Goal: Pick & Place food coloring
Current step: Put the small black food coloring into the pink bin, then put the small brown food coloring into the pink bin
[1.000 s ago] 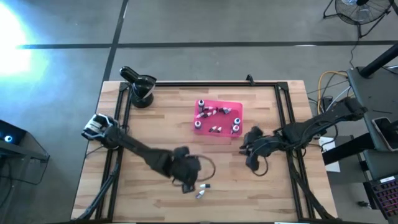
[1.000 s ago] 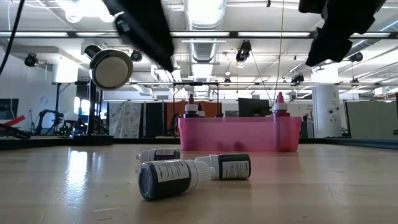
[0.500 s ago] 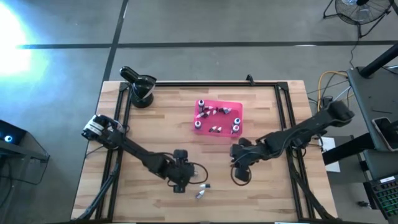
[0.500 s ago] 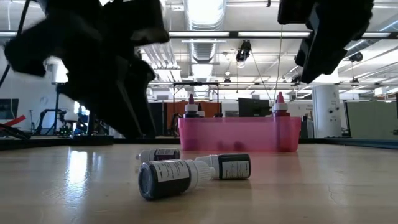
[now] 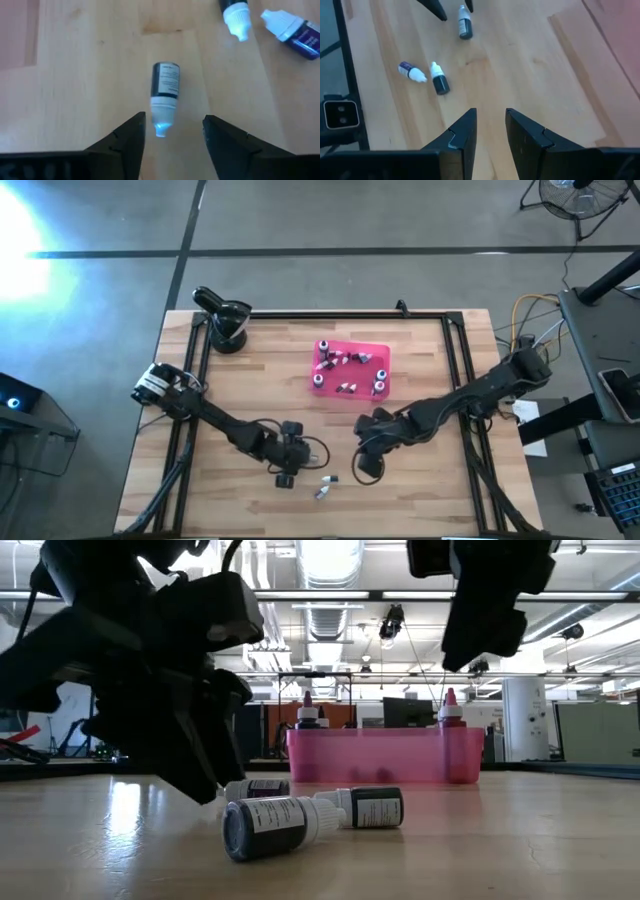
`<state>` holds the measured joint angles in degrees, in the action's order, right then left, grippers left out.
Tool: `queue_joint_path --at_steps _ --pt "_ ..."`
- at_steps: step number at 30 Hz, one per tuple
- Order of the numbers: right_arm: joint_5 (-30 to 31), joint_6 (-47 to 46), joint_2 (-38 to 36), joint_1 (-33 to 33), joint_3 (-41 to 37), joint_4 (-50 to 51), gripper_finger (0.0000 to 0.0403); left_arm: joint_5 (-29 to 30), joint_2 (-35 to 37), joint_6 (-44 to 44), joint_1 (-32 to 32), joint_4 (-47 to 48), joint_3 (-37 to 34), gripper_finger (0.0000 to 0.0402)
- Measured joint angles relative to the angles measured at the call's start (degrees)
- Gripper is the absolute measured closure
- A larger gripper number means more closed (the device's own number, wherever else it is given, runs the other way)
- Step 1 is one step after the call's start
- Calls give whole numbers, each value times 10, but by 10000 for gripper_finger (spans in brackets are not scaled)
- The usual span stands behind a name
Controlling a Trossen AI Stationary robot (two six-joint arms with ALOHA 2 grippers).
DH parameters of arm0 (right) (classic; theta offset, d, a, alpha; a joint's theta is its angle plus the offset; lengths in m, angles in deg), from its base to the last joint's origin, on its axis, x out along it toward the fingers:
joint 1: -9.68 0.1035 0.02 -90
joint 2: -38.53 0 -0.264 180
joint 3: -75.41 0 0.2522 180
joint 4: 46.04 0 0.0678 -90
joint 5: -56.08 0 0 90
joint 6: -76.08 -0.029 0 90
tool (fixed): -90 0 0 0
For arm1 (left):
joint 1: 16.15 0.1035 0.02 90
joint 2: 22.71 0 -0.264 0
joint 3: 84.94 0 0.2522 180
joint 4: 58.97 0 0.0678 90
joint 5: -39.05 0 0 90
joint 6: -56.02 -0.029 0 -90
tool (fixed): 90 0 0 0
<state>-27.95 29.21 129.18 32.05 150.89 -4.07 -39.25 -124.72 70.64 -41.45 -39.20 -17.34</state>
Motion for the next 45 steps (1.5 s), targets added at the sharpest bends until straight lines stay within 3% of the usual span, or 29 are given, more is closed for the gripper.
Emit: queue_joint_path --at_steps 10,16,20,25,30,38,45 --pt "0 -15 75 0 96 49 307 16 -20 -23 4 -35 -3 325" --pt "10 -27 71 16 117 61 307 42 -18 -27 14 -39 -2 372" --pt "17 -38 66 49 113 71 307 52 13 -26 28 -38 3 381" --pt "16 -78 77 92 101 89 307 68 72 -46 63 -44 12 375" --pt "34 -115 77 107 89 87 307 64 94 -86 150 -53 58 362" --pt "47 -70 77 110 83 58 307 -56 56 -99 319 -34 159 285" --pt "45 33 78 112 47 -39 307 -88 50 -123 356 126 216 216"
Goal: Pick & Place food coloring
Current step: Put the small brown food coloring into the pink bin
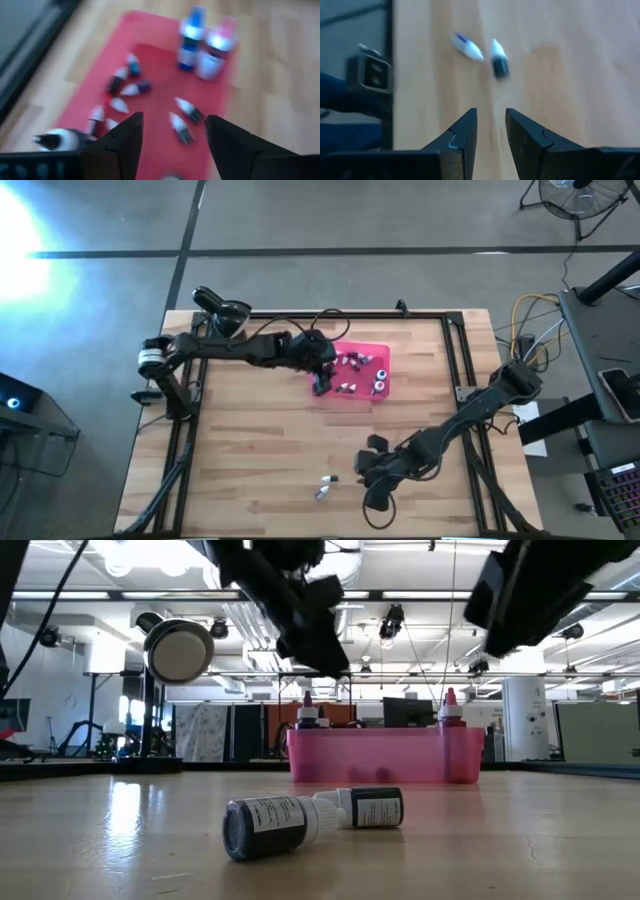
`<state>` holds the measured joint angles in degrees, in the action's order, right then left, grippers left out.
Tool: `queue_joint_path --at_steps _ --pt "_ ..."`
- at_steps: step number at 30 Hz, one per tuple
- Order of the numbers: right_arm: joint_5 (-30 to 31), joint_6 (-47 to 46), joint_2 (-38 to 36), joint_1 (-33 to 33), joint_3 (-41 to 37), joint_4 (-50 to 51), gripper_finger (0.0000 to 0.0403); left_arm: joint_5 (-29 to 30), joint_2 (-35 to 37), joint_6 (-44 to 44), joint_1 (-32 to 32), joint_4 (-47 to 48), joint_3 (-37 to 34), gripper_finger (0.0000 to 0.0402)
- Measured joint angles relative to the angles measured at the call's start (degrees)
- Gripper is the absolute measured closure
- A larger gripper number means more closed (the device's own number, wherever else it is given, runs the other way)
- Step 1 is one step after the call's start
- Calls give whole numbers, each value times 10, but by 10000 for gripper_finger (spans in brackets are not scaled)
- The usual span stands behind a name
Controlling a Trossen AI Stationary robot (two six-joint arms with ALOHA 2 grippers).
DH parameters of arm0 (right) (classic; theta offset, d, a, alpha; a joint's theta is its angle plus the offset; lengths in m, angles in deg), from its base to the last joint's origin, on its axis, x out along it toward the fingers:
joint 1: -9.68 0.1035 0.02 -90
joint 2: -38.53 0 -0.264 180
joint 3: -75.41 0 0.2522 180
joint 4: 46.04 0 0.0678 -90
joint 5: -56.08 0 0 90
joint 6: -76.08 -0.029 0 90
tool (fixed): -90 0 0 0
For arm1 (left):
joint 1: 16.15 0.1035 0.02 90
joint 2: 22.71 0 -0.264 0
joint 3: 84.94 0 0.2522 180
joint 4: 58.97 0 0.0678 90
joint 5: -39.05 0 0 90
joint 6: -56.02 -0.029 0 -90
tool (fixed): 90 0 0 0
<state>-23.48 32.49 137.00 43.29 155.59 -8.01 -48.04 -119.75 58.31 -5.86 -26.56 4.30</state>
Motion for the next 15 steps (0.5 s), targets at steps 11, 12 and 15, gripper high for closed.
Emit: queue_joint_path --at_steps 11,12,15 --pt "-87 12 59 -33 -73 -245 307 55 149 70 -177 56 -107 207" --pt "-87 22 70 -34 -62 -245 307 83 163 90 -195 50 -119 208" --pt "-89 64 97 -37 -29 -239 307 141 197 158 -248 57 -164 208"
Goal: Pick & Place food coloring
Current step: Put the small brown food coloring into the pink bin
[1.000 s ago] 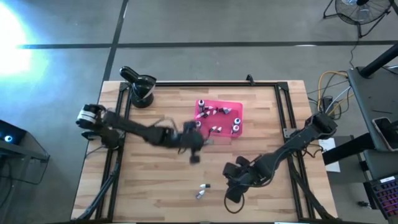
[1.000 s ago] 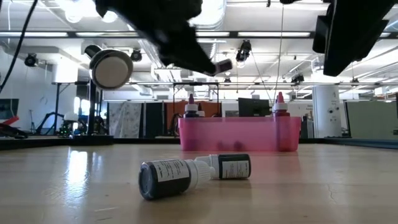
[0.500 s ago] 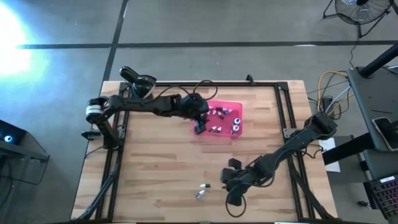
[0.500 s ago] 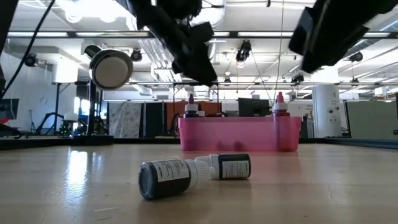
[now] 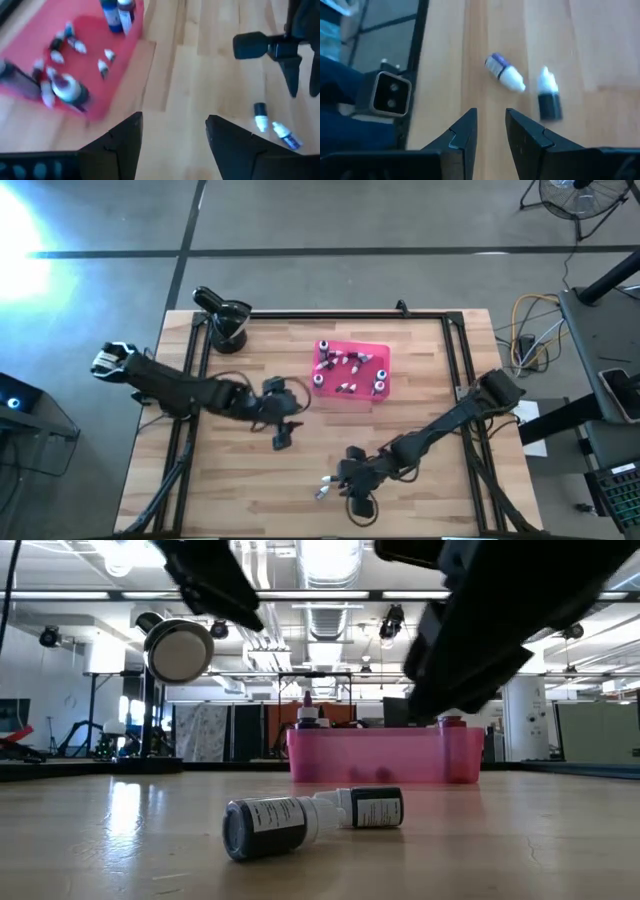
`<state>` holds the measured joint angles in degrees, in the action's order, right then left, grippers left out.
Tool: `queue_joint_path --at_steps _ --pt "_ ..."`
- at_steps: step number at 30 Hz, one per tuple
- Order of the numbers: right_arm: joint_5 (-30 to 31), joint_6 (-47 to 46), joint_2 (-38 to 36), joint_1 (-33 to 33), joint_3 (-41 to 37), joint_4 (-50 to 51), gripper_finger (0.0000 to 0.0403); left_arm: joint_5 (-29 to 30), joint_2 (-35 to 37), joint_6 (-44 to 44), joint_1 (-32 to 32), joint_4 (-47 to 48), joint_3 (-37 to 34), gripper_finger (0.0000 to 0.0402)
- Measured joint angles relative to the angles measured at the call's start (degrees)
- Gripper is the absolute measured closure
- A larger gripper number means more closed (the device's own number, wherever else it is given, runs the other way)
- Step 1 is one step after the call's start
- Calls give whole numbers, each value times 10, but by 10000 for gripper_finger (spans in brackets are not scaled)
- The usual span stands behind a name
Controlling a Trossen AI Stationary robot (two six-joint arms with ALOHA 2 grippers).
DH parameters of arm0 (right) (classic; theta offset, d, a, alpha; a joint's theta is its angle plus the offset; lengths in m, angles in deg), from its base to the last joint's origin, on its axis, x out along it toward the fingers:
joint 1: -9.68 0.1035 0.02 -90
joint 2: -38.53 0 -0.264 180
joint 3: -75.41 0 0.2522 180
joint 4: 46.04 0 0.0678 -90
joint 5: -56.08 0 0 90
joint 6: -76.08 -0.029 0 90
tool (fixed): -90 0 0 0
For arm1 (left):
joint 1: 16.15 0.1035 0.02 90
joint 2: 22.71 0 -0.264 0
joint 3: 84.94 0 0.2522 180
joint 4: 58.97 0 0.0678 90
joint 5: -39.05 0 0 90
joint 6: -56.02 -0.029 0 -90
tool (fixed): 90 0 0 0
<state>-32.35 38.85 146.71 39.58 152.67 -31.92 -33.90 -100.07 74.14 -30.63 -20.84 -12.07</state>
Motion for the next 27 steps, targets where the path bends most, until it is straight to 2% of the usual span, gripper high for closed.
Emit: queue_joint_path --at_steps 6,13,18,20,25,27 --pt "45 75 36 -4 66 79 301 24 62 173 -74 -5 -85 209" --pt "40 90 81 -6 107 100 226 61 95 305 -151 -5 -154 209" --pt "49 101 109 -5 142 136 174 65 92 370 -191 -7 -179 209" --pt "70 114 111 -5 160 150 163 65 92 388 -206 0 -185 209" --pt "125 141 103 -4 185 199 157 84 88 403 -223 -3 -185 209" --pt "165 124 98 -5 192 217 160 90 88 404 -224 -3 -185 209"
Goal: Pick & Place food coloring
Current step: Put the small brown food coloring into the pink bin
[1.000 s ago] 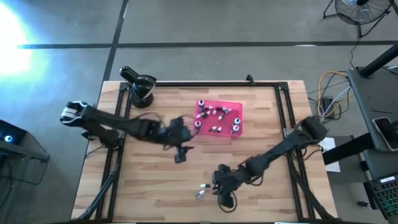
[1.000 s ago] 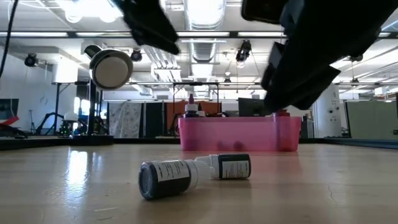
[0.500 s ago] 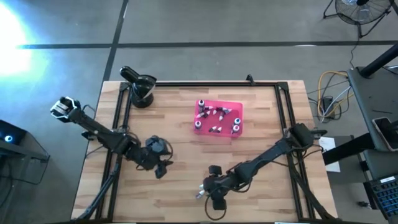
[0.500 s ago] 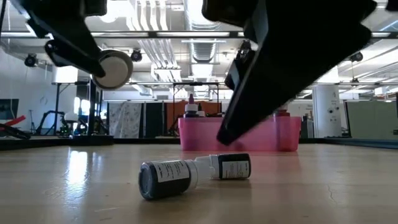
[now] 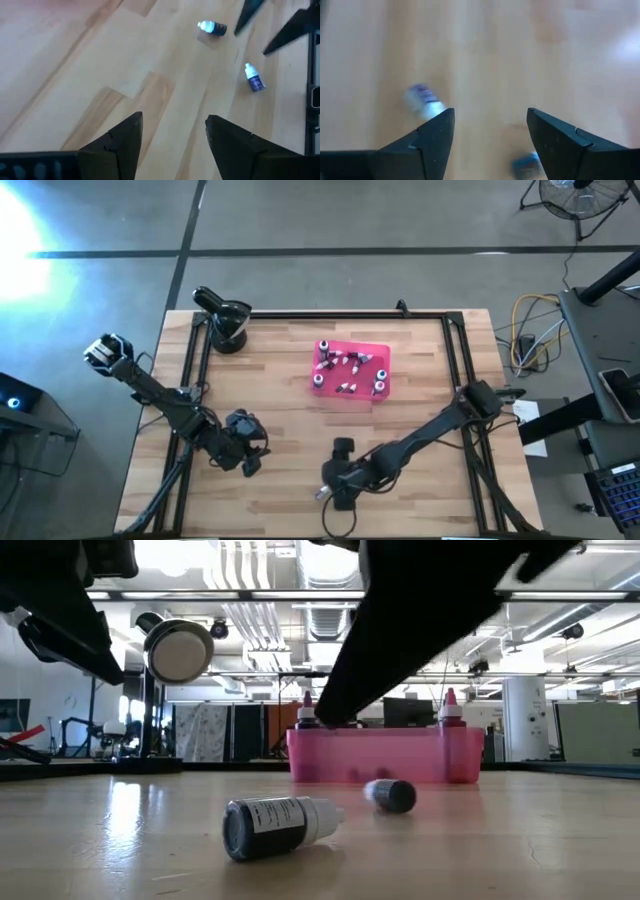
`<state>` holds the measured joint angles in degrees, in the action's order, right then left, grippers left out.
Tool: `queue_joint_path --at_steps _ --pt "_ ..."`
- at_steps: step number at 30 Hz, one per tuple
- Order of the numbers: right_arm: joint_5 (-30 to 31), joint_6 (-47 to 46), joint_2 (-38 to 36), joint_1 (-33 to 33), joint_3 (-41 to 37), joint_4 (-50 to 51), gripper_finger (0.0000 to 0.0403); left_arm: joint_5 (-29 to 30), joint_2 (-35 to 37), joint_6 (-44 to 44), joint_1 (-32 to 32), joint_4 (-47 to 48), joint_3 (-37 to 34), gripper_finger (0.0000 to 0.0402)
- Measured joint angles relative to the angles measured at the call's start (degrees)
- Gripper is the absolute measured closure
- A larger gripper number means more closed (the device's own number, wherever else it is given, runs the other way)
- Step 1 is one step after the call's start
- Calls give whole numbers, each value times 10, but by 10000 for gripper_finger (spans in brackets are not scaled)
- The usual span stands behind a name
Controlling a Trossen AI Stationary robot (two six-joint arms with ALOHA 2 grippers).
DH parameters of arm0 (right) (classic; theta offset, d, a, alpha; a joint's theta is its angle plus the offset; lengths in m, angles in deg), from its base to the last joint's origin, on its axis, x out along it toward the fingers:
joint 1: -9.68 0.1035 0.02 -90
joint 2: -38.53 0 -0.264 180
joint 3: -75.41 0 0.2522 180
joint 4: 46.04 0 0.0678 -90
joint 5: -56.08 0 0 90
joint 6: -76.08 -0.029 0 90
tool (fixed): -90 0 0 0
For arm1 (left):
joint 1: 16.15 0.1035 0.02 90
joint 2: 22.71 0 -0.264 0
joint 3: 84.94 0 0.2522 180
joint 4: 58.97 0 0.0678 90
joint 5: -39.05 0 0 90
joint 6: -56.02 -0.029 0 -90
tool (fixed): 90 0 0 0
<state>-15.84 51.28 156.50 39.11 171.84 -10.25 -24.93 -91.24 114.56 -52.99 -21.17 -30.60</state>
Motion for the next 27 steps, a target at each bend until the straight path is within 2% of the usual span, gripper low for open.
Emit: queue_joint_path --at_steps 3,5,7,11,16,19,27 --pt "60 -101 -7 -10 2 57 164 10 0 1 0 -1 0 209" --pt "76 -216 -8 -21 0 109 164 14 0 3 0 -1 0 209" --pt "76 -350 -8 -26 -2 163 162 14 0 5 0 -1 -1 209" --pt "19 -573 -8 -15 -2 222 154 22 0 7 0 -1 -4 209" --pt "-47 -716 -13 7 12 227 150 43 0 7 0 0 -8 209" --pt "-59 -797 -13 11 13 230 152 55 0 5 0 0 -13 209" --pt "-63 -869 13 8 -1 247 167 61 0 5 0 -8 -26 209"
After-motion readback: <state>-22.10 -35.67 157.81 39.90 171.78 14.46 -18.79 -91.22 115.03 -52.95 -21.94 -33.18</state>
